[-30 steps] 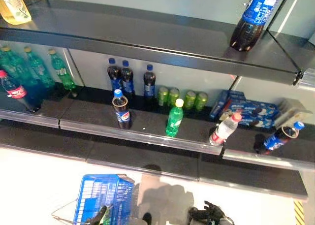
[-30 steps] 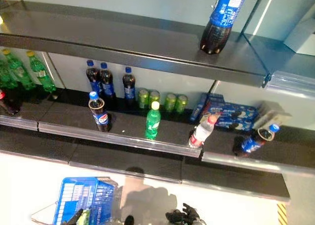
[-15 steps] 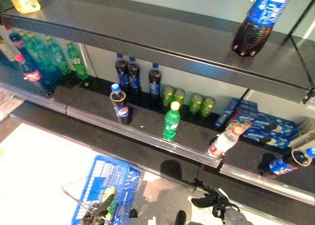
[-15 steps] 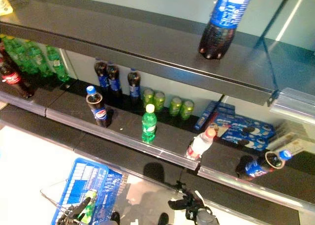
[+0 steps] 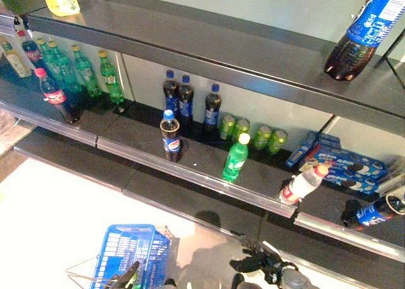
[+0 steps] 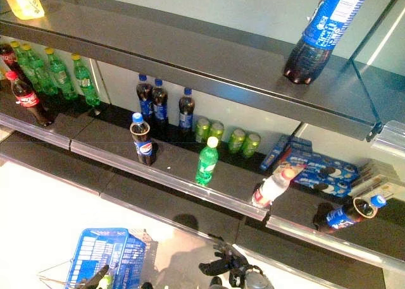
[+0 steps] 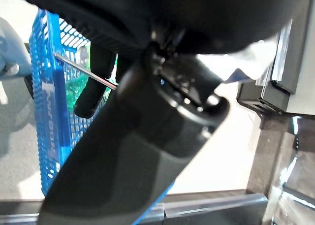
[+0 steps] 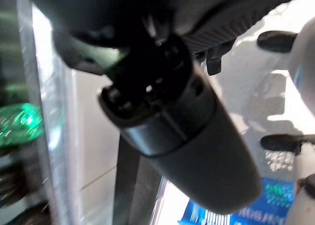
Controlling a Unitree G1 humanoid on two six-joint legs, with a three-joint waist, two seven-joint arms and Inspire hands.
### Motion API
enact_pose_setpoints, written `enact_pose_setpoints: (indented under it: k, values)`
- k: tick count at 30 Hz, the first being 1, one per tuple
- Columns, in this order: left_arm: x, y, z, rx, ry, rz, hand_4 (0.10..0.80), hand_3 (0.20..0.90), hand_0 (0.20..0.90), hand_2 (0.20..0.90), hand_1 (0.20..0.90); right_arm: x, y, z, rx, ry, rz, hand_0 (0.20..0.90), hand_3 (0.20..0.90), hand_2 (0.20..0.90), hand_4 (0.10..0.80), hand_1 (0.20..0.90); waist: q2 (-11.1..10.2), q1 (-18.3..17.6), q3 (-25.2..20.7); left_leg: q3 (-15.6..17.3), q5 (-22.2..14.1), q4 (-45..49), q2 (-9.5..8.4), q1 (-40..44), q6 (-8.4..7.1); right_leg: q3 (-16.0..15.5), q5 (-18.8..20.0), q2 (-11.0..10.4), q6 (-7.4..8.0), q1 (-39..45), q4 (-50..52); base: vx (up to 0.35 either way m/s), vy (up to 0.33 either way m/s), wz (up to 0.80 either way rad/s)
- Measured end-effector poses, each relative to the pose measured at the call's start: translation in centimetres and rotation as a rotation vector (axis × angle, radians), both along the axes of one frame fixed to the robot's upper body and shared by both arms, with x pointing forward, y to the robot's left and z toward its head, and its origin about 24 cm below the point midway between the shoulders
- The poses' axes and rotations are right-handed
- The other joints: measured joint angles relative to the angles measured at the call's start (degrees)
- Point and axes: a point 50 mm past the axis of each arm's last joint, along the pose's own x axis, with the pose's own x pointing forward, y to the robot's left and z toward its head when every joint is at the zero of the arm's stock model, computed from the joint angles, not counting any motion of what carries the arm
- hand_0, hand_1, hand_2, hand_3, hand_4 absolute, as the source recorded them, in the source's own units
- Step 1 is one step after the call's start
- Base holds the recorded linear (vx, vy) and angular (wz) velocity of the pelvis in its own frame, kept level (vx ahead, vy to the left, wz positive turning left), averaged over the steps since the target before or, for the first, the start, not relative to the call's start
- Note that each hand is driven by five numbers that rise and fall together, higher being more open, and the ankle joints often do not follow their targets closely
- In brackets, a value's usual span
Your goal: Pick up the drink and place into the basket.
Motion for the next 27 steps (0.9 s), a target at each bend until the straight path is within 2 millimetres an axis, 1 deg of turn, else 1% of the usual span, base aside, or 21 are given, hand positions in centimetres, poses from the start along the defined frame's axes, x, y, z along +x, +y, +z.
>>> enact_pose_setpoints:
  k: [1,2,3,4,5,6,7,8,9,10,11,13,14,15,17,18,20,21,22,25,27]
  values:
    - [0.1,0.3,0.1,0.009,-0.003,-0.002,0.1,0.2,0.3,0.3,0.3,0.8,0.4,1.2,0.026,-0.057,0.03,0.9,0.9,0.9,0.8,0.9,-0.06,-0.52,0.78,0.66,0.23,-0.26,0.53,-0.12,0.08,0.93,0.07,0.25,0.07,-1.43,2.62,-0.1,0.001,-0.1]
    - [0.2,0.4,0.2,0.012,-0.004,-0.002,0.1,0.2,0.3,0.3,0.3,1.2,0.5,1.8,0.036,-0.088,0.046,0.9,0.9,0.9,0.8,0.9,0.16,-0.99,0.99,0.71,0.53,-0.59,1.0,-0.09,0.1,1.9,0.36,0.58,0.3,-2.52,4.3,-0.159,-0.004,-0.06]
    - [0.3,0.6,0.3,0.015,-0.007,-0.006,0.1,0.2,0.3,0.3,0.3,1.6,0.5,2.5,0.044,-0.12,0.066,0.9,0.9,0.9,0.8,0.9,0.27,-1.63,1.18,1.58,1.32,-0.88,1.56,-0.15,0.34,1.37,1.47,1.51,0.57,-3.07,4.84,-0.167,-0.031,-0.15]
    - [0.7,0.7,0.5,0.019,-0.018,-0.01,0.1,0.2,0.3,0.3,0.3,2.1,0.5,3.5,0.049,-0.16,0.096,0.9,0.9,0.9,0.8,0.9,0.41,-1.43,1.31,3.38,1.75,-1.15,2.46,-0.12,0.31,1.23,2.95,2.05,0.61,-4.32,4.95,-0.186,-0.061,-0.33]
    - [0.9,0.9,0.6,0.027,-0.025,-0.011,0.1,0.2,0.3,0.3,0.3,2.9,0.5,4.5,0.057,-0.209,0.133,0.9,0.9,0.9,0.8,0.9,0.49,-1.29,1.44,5.26,2.7,-0.89,3.58,-0.64,0.0,1.01,4.27,2.6,0.09,-5.26,4.13,-0.123,-0.147,-0.47]
    - [1.0,1.3,0.8,0.039,-0.027,-0.011,0.1,0.2,0.3,0.3,0.3,3.6,0.3,5.7,0.061,-0.265,0.19,0.9,0.9,0.9,0.8,0.9,0.49,-1.33,1.53,8.73,2.89,-0.86,5.16,-1.25,0.05,-0.93,1.13,2.63,-1.03,-5.81,5.38,-0.121,-0.159,-0.37]
    - [1.4,1.4,0.9,0.043,-0.037,-0.013,0.1,0.2,0.3,0.3,0.3,3.8,0.3,6.1,0.06,-0.28,0.208,0.9,0.9,0.9,0.8,0.9,0.47,-1.45,1.52,9.66,3.13,-1.02,5.64,-1.2,-0.32,-1.48,0.34,2.5,-0.92,-5.69,6.06,-0.069,-0.163,-0.27]
    - [1.5,1.5,1.0,0.047,-0.042,-0.014,0.1,0.2,0.3,0.3,0.3,4.1,0.0,7.0,0.056,-0.31,0.256,0.9,0.9,0.9,0.8,0.9,0.26,-0.93,1.53,10.29,3.53,-0.87,5.84,-1.13,-0.92,-1.89,-0.56,2.32,-0.44,-5.0,5.83,-0.062,-0.111,-0.28]
    - [1.5,1.7,1.1,0.052,-0.042,-0.013,0.1,0.2,0.3,0.3,0.3,4.3,-0.2,8.1,0.053,-0.348,0.304,0.9,0.9,0.9,0.8,0.9,-0.48,-0.55,1.48,10.52,3.56,-0.93,5.31,-0.92,-1.22,-1.45,0.15,1.79,-0.68,-3.46,4.81,0.014,-0.11,-0.36]
    - [1.3,2.0,1.1,0.059,-0.037,-0.009,0.1,0.2,0.3,0.3,0.3,4.7,-0.4,9.3,0.051,-0.384,0.347,0.9,0.9,0.9,0.8,0.9,-1.29,-0.39,1.48,10.68,3.38,-1.22,4.78,-0.16,-1.64,-1.43,-0.56,1.95,-0.12,-1.46,1.72,0.038,-0.093,-0.47]
    - [1.0,2.0,1.1,0.055,-0.033,0.001,0.1,0.2,0.3,0.3,0.3,5.2,-0.7,10.2,0.053,-0.419,0.367,0.9,0.9,0.9,0.8,0.9,-1.5,0.1,1.43,10.6,3.21,-1.14,4.56,0.42,-2.32,-1.18,-1.09,2.6,-0.9,-0.38,-0.67,0.039,-0.059,-0.57]
    - [0.3,1.4,0.7,0.036,-0.021,0.013,0.1,0.2,0.3,0.3,0.3,6.0,-1.6,12.3,0.053,-0.488,0.38,0.9,0.9,0.9,0.8,0.9,-0.16,0.05,2.29,9.54,3.41,-1.04,5.83,1.85,-3.66,-0.08,0.09,4.68,-1.97,1.22,-2.53,0.03,-0.017,-0.52]
    - [0.1,1.0,0.6,0.025,-0.019,0.014,0.1,0.2,0.3,0.3,0.3,6.3,-2.3,13.9,0.051,-0.535,0.395,0.9,0.9,0.9,0.8,0.9,0.7,-0.51,2.22,8.88,3.28,-0.89,6.52,2.05,-4.1,0.56,0.26,5.64,-2.38,1.46,-3.37,0.029,0.026,-0.39]
    - [-0.3,0.9,0.5,0.021,-0.012,0.017,0.1,0.2,0.3,0.3,0.3,6.5,-2.9,15.1,0.043,-0.57,0.414,0.9,0.9,0.9,0.8,0.9,1.06,-1.41,2.04,7.45,3.16,-0.76,6.79,2.16,-4.57,1.58,0.47,6.4,-2.68,1.42,-3.92,0.023,0.047,-0.52]
    - [-1.0,0.8,0.3,0.013,-0.01,0.042,0.1,0.2,0.3,0.3,0.3,6.9,-3.9,17.4,0.03,-0.626,0.448,0.9,0.9,0.9,0.8,0.9,1.61,-1.38,1.79,2.62,1.82,-0.23,6.92,3.06,-5.38,4.61,0.8,7.35,-3.18,0.81,-4.6,-0.003,0.079,-0.75]
    - [-1.3,0.7,0.2,0.011,-0.008,0.057,0.1,0.2,0.3,0.3,0.3,7.0,-4.2,18.3,0.027,-0.653,0.456,0.9,0.9,0.9,0.8,0.9,1.92,-1.4,1.03,1.58,0.87,-0.06,7.02,3.27,-5.58,5.49,1.22,7.77,-3.41,0.7,-4.63,-0.006,0.071,-0.7]
    - [-1.8,0.7,0.1,0.011,0.003,0.064,0.1,0.2,0.3,0.3,0.3,7.0,-4.5,18.9,0.039,-0.678,0.44,0.9,0.9,0.9,0.8,0.9,1.76,-2.16,0.78,1.93,0.63,-0.22,6.97,3.33,-5.36,6.01,1.5,7.71,-3.08,0.69,-4.58,-0.007,0.079,-0.29]
    - [-1.8,0.7,0.1,0.013,0.005,0.055,0.1,0.2,0.3,0.3,0.3,7.0,-4.7,19.4,0.048,-0.695,0.43,0.9,0.9,0.9,0.8,0.9,1.47,-3.6,0.55,2.14,0.47,-0.53,6.93,3.51,-5.12,6.04,1.46,7.35,-3.05,0.72,-4.51,-0.031,0.098,-0.02]
    - [-1.4,0.6,0.1,0.016,0.0,0.036,0.1,0.2,0.3,0.3,0.3,6.8,-4.8,19.5,0.05,-0.702,0.418,0.9,0.9,0.9,0.8,0.9,1.52,-3.97,0.27,2.23,0.55,-0.75,6.77,3.48,-5.01,5.96,1.43,7.06,-3.03,0.56,-4.4,-0.042,0.079,0.04]
    - [-1.6,0.6,0.1,0.022,0.004,0.01,0.1,0.2,0.3,0.3,0.3,6.4,-4.6,19.8,0.08,-0.736,0.4,0.9,0.9,0.9,0.8,0.9,1.22,-4.83,-1.11,2.26,0.46,-0.74,6.28,3.02,-4.72,5.97,1.23,6.54,-2.77,-0.29,-3.8,-0.081,0.111,0.02]
    - [-1.8,0.5,0.1,0.02,0.011,0.003,0.1,0.2,0.3,0.3,0.3,6.2,-4.8,20.2,0.098,-0.805,0.334,0.9,0.9,0.9,0.8,0.9,1.4,-4.83,-1.27,2.19,0.56,-0.84,5.76,2.84,-4.48,5.89,1.43,5.97,-2.46,-0.67,-3.63,-0.056,0.067,0.04]
